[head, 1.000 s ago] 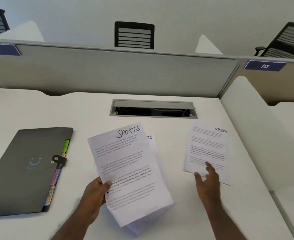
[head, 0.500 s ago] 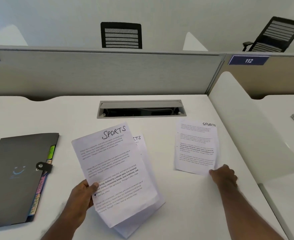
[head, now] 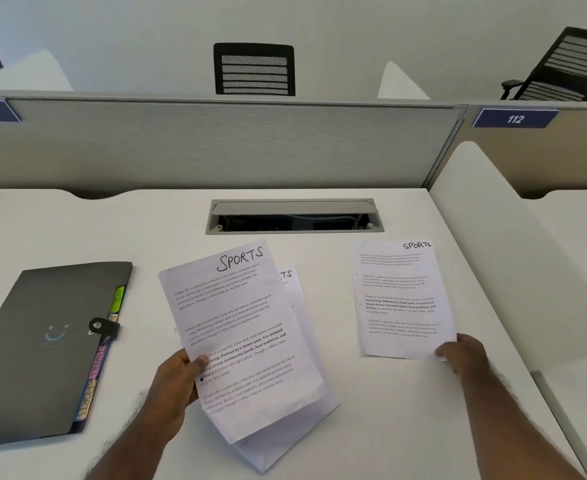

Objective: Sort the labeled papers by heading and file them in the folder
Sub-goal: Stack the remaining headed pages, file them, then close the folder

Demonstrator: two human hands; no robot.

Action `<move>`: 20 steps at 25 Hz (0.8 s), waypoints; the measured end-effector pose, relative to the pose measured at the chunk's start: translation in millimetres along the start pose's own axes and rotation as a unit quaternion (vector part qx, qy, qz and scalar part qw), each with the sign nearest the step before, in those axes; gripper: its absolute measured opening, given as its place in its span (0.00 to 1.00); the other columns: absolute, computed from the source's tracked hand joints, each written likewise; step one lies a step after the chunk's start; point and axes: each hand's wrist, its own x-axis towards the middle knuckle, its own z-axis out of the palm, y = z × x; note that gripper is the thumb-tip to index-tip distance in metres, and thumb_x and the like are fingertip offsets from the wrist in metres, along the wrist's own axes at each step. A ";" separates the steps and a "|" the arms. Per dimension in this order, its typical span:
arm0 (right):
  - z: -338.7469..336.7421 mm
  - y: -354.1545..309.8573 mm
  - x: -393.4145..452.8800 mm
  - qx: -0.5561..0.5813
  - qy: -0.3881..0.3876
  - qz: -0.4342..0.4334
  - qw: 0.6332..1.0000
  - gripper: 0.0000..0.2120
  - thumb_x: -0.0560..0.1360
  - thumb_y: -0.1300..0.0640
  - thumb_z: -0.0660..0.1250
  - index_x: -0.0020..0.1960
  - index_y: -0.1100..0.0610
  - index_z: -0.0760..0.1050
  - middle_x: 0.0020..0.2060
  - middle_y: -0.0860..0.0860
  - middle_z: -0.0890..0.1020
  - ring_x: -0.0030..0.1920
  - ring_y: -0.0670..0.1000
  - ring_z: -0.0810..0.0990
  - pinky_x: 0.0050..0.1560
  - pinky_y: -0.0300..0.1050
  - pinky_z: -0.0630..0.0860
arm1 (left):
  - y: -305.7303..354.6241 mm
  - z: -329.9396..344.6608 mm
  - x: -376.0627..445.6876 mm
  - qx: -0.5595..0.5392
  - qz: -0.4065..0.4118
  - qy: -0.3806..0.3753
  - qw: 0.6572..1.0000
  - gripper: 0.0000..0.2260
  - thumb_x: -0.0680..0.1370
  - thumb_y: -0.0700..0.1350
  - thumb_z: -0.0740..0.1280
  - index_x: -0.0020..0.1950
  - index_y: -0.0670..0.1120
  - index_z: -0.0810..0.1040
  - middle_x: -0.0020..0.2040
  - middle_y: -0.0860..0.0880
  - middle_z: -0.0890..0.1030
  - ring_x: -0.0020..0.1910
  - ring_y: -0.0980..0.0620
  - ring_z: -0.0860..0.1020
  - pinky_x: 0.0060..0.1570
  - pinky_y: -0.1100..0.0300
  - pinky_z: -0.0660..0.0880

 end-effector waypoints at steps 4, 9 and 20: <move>-7.3 4.4 -11.6 0.072 0.007 -0.032 0.997 0.10 0.69 0.61 0.70 0.47 0.68 0.78 0.32 0.57 0.77 0.30 0.56 0.73 0.33 0.46 0.71 | 0.0 1.3 0.8 0.002 -0.001 -0.002 1.000 0.10 0.82 0.37 0.64 0.61 0.43 0.79 0.55 0.42 0.85 0.53 0.39 0.83 0.49 0.46 0.80; -16.7 -11.9 -58.8 0.285 -0.110 -0.067 0.950 0.07 0.79 0.65 0.62 0.56 0.59 0.75 0.44 0.55 0.80 0.39 0.54 0.78 0.30 0.38 0.80 | 1.0 -1.5 3.3 0.002 0.002 0.001 1.000 0.11 0.82 0.37 0.63 0.63 0.43 0.78 0.56 0.42 0.85 0.53 0.39 0.83 0.49 0.46 0.81; 50.5 -24.3 -176.7 0.238 -0.272 -0.129 0.923 0.08 0.77 0.65 0.66 0.54 0.57 0.79 0.43 0.56 0.84 0.36 0.51 0.78 0.33 0.44 0.75 | 5.3 14.3 -5.0 0.013 0.005 -0.030 0.999 0.11 0.82 0.37 0.63 0.62 0.47 0.79 0.55 0.45 0.85 0.53 0.42 0.84 0.47 0.46 0.82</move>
